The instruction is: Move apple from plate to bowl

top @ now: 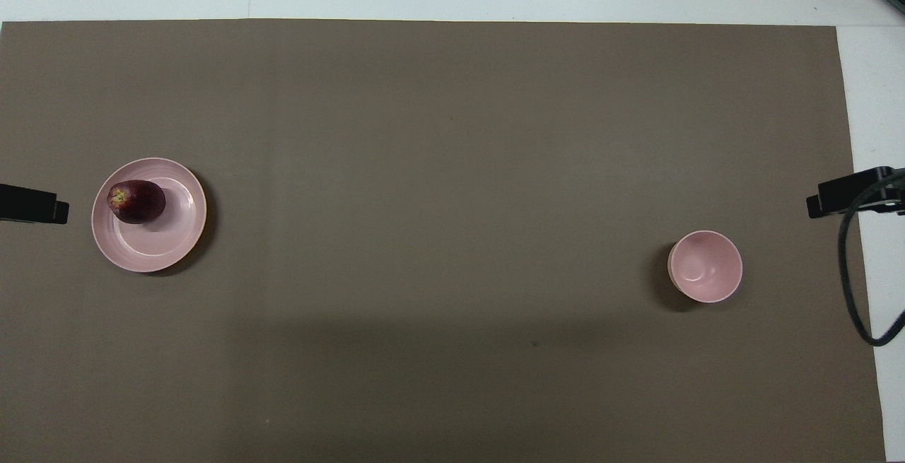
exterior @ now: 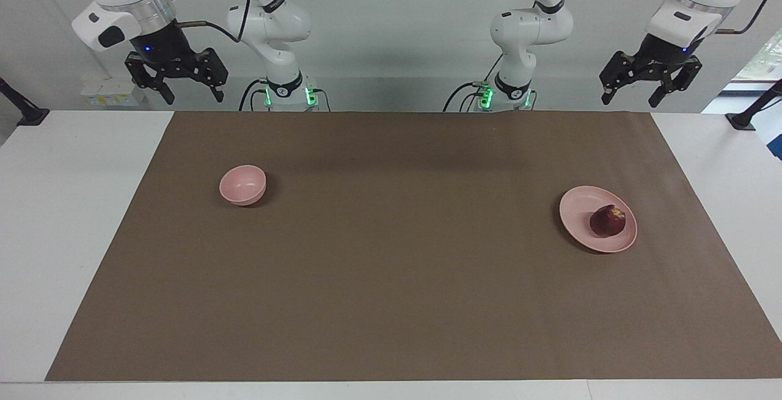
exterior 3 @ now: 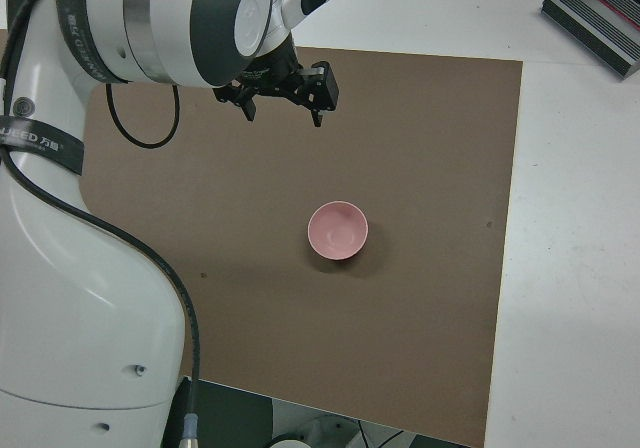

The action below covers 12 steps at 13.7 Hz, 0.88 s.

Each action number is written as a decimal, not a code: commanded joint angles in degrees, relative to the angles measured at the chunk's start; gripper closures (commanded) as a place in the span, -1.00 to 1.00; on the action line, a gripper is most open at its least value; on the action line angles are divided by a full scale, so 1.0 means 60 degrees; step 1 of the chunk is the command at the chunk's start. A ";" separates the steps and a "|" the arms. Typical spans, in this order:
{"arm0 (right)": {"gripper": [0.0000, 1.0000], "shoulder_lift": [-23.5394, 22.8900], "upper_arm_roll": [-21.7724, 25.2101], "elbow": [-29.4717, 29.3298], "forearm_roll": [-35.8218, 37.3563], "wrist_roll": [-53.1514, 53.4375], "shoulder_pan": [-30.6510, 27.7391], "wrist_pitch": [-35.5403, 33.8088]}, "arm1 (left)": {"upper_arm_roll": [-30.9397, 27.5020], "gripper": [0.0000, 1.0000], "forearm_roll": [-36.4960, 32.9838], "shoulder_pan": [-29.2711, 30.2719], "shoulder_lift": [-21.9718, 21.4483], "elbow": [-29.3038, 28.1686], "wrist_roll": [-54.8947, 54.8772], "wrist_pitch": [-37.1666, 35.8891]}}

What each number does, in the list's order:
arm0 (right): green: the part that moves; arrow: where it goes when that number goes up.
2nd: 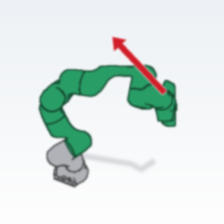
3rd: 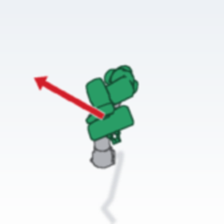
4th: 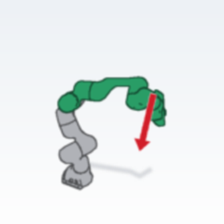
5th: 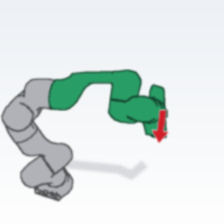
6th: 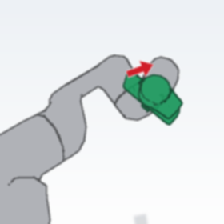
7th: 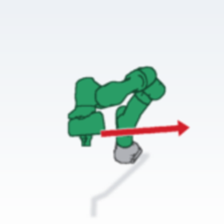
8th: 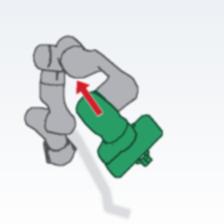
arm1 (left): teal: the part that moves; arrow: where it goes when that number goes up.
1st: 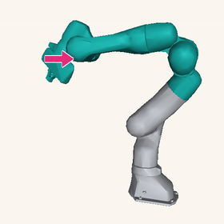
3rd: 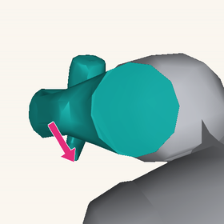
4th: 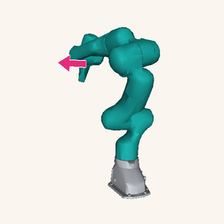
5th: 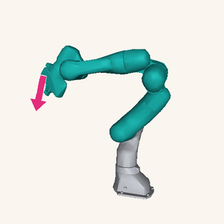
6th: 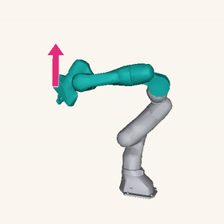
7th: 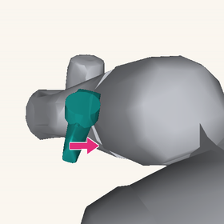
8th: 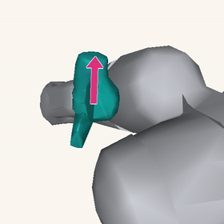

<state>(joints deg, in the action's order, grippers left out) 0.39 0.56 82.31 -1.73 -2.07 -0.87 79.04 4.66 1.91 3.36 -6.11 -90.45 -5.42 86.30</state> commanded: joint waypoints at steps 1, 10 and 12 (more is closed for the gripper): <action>-1.00 0.0126 -0.0005 0.0050 -0.0180 -0.0094 -0.0119 -0.0180 | 0.0014 -1.00 0.0004 0.0055 -0.0227 -0.0247 0.0068 -0.0100; -1.00 0.0199 -0.0034 0.0094 -0.0180 -0.0094 -0.0148 -0.0180 | 0.0131 -1.00 -0.0011 -0.0091 -0.0241 -0.0217 0.0083 0.0046; -1.00 0.0199 -0.0034 0.0094 -0.0209 -0.0109 -0.0148 -0.0151 | 0.0146 -1.00 0.0004 -0.0033 -0.0198 -0.0233 0.0098 0.0512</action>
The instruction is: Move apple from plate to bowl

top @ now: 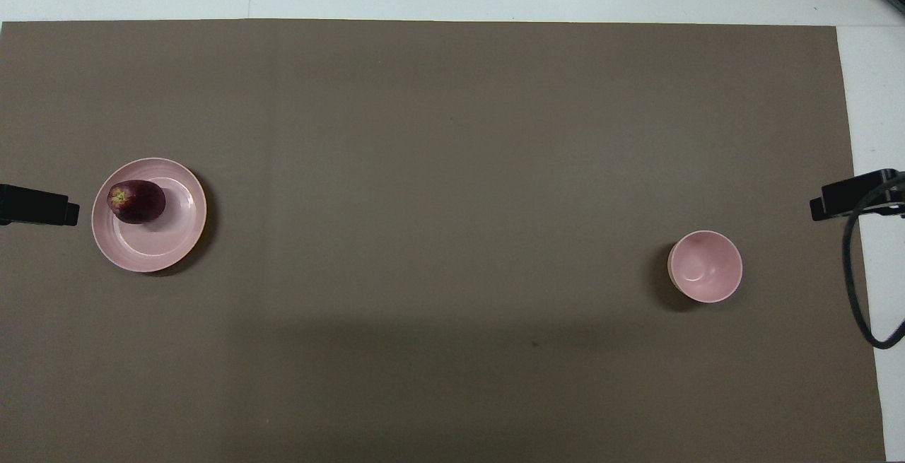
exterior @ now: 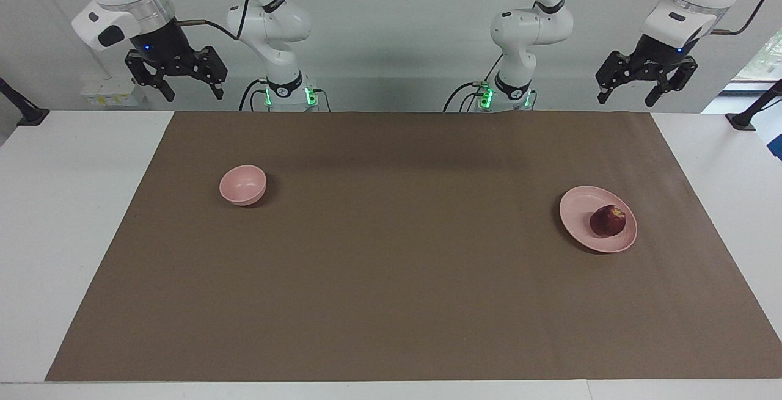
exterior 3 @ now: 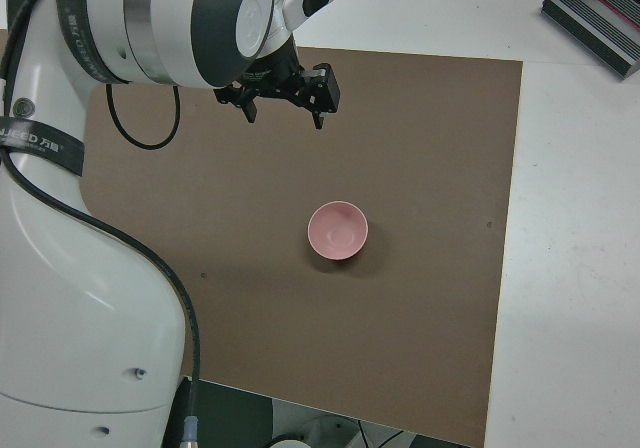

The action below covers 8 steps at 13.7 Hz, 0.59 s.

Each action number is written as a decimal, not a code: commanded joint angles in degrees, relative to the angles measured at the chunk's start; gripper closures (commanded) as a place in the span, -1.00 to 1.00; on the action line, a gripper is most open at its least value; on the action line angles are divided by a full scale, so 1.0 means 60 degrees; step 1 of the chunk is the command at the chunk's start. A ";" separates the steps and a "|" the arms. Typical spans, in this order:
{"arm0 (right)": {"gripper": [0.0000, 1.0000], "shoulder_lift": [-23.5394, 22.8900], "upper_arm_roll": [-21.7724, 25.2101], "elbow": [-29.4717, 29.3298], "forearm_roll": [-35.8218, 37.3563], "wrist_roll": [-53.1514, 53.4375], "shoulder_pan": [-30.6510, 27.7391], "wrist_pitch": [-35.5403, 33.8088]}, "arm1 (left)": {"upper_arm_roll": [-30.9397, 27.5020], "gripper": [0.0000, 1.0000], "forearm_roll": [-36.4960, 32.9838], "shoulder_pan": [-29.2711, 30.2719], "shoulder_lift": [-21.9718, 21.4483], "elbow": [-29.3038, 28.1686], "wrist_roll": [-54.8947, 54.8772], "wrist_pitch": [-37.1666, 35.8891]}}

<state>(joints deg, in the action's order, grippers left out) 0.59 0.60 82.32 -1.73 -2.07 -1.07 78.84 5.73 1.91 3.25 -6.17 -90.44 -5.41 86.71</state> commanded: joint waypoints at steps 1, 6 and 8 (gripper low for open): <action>-1.00 0.0166 -0.0042 0.0094 -0.0252 -0.0109 -0.0114 -0.0117 | -0.0033 -1.00 0.0003 0.0058 -0.0188 -0.0248 0.0096 0.0677; -1.00 0.0166 -0.0056 0.0094 -0.0223 -0.0094 -0.0099 -0.0146 | -0.0106 -1.00 -0.0011 0.0204 0.0235 -0.1315 -0.0065 0.2213; -1.00 0.0180 -0.0071 0.0123 -0.0194 -0.0065 0.0017 -0.0117 | -0.0106 -1.00 -0.0011 0.0512 0.0791 -0.1610 -0.0225 0.3063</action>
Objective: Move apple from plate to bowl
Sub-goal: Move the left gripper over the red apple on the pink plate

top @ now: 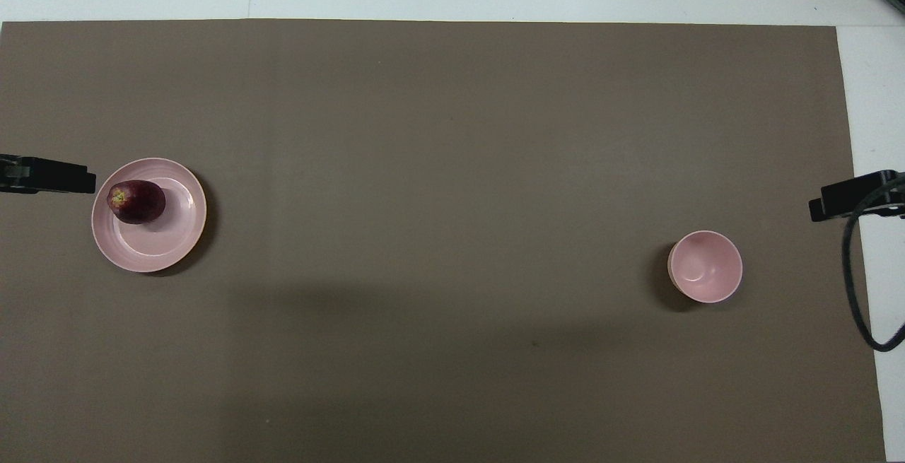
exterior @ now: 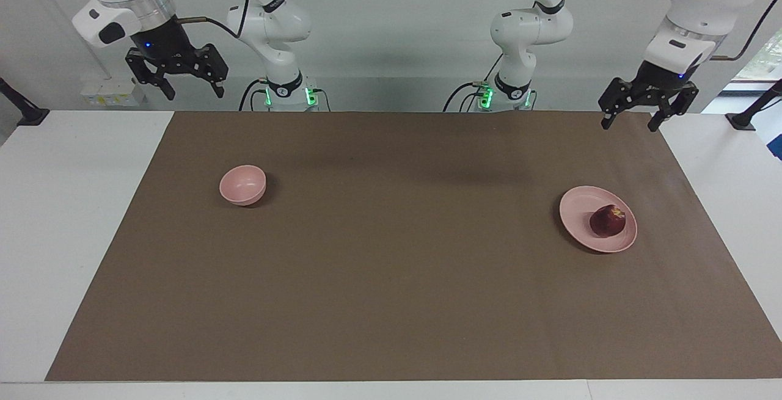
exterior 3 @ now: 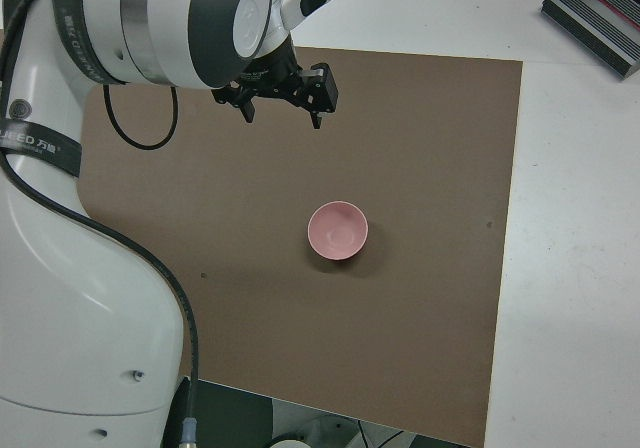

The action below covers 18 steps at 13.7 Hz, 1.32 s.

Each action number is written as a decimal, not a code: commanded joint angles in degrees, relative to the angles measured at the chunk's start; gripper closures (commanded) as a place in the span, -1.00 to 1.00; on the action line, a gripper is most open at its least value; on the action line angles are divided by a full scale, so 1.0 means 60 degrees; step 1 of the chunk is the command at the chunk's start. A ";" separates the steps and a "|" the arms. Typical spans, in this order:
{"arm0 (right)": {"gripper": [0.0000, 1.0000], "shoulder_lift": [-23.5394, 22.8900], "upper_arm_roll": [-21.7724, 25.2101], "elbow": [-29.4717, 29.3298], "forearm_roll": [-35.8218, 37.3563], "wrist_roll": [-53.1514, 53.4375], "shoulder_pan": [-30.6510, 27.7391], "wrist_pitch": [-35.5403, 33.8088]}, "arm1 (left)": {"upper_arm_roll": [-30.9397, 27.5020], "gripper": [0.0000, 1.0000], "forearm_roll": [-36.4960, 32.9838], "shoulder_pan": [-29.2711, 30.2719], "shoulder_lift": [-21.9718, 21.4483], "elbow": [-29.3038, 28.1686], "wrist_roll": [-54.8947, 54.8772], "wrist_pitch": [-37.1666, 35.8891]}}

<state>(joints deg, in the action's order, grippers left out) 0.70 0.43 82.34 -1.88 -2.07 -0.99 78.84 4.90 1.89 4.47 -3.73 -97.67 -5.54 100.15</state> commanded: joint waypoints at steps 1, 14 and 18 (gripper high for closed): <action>-1.00 0.0175 -0.0042 0.0178 -0.0170 -0.0079 -0.0010 -0.0117 | 0.0032 -1.00 -0.0008 0.0338 0.0677 -0.0406 -0.0335 0.1205; -1.00 0.0351 -0.0042 0.0471 -0.0156 -0.0079 -0.0055 -0.0088 | 0.0018 -1.00 -0.0140 0.1143 0.2950 -0.1900 -0.0438 0.4490; -1.00 0.0366 -0.0042 0.0471 -0.0156 -0.0094 -0.0055 -0.0117 | 0.0032 -1.00 -0.0140 0.1671 0.3082 -0.1944 -0.1026 0.5076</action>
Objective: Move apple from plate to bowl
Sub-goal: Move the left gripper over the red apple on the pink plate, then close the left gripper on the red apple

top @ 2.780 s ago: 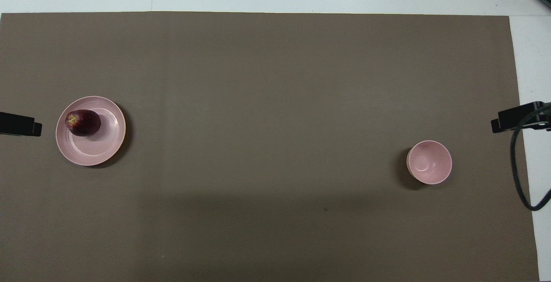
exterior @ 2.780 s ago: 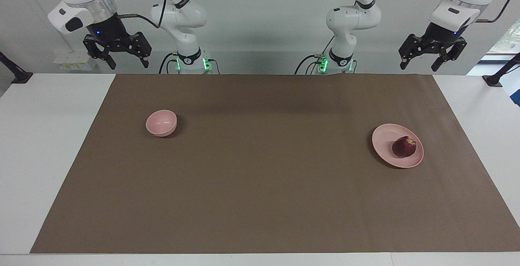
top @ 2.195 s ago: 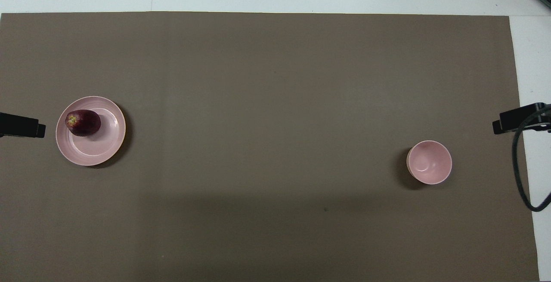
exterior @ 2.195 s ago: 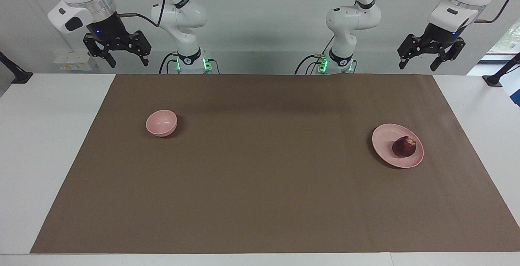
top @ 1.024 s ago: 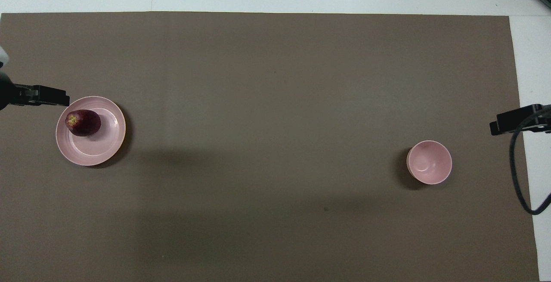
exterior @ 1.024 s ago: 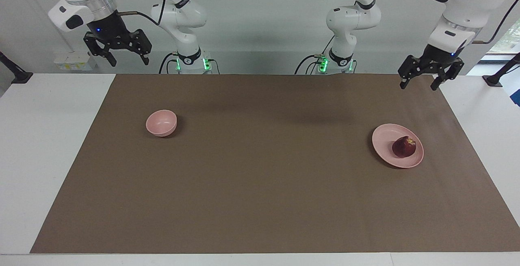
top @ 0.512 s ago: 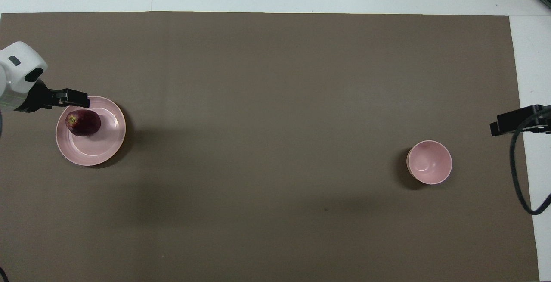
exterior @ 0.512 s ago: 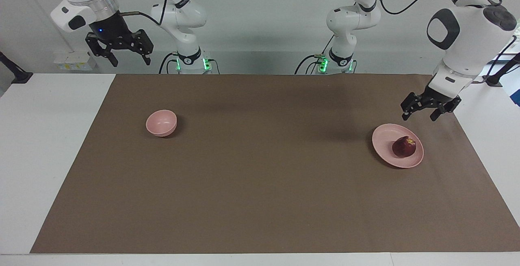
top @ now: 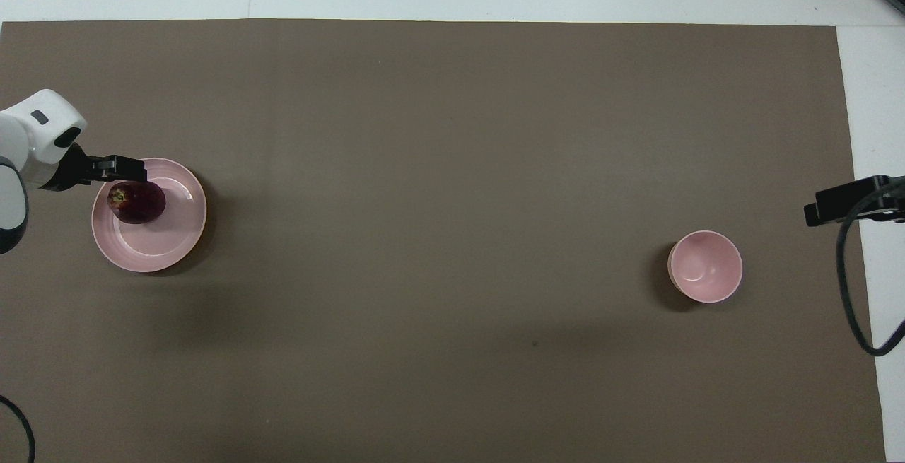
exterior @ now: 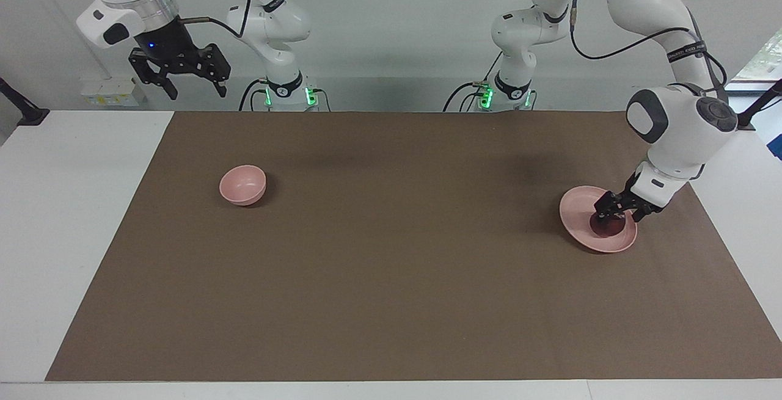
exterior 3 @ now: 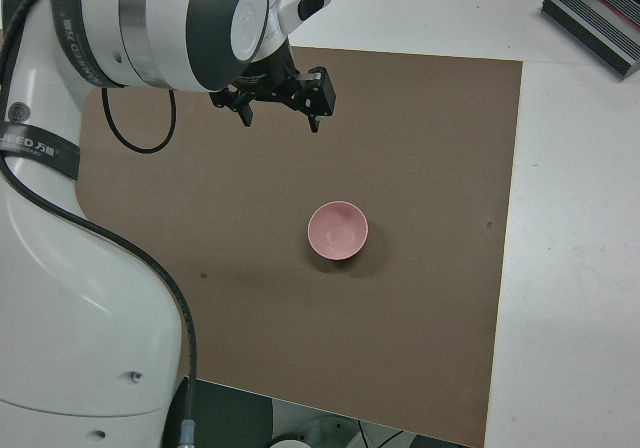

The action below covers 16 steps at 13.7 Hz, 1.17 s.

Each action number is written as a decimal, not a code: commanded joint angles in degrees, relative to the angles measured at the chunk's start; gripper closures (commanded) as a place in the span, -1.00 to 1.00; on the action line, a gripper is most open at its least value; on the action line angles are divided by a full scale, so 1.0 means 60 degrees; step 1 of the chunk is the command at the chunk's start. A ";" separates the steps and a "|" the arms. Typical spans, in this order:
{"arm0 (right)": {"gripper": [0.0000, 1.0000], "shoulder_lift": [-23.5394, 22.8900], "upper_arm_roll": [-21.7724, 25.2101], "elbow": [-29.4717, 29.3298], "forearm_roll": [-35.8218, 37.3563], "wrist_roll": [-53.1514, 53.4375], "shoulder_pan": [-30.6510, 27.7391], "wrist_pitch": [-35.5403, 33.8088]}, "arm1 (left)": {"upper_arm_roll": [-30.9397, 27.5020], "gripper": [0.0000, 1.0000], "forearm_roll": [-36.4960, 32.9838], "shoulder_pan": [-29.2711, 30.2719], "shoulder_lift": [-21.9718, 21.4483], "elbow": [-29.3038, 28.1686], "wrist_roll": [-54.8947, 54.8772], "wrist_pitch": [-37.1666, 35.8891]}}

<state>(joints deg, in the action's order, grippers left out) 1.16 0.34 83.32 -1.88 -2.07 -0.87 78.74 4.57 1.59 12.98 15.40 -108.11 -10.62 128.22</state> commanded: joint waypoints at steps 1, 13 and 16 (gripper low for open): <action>-1.00 0.0290 -0.0013 0.0308 -0.0156 -0.0094 -0.0074 -0.0100 | 0.0087 -1.00 -0.0089 0.0195 0.0039 -0.0263 -0.0062 0.0455; -1.00 0.0377 -0.0028 0.0410 -0.0156 -0.0094 -0.0074 -0.0115 | 0.0131 -1.00 -0.0074 -0.0112 -0.0033 -0.1128 0.0847 0.0690; -1.00 0.0392 0.0001 0.0468 -0.0156 -0.0065 -0.0089 -0.0217 | 0.0131 -1.00 -0.0074 -0.0127 0.0054 -0.1143 0.0847 0.0982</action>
<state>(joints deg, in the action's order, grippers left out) 1.83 0.35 84.12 -1.88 -2.07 -0.87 78.33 6.00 1.59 13.03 16.44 -113.13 -6.59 131.52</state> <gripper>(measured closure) 0.000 0.000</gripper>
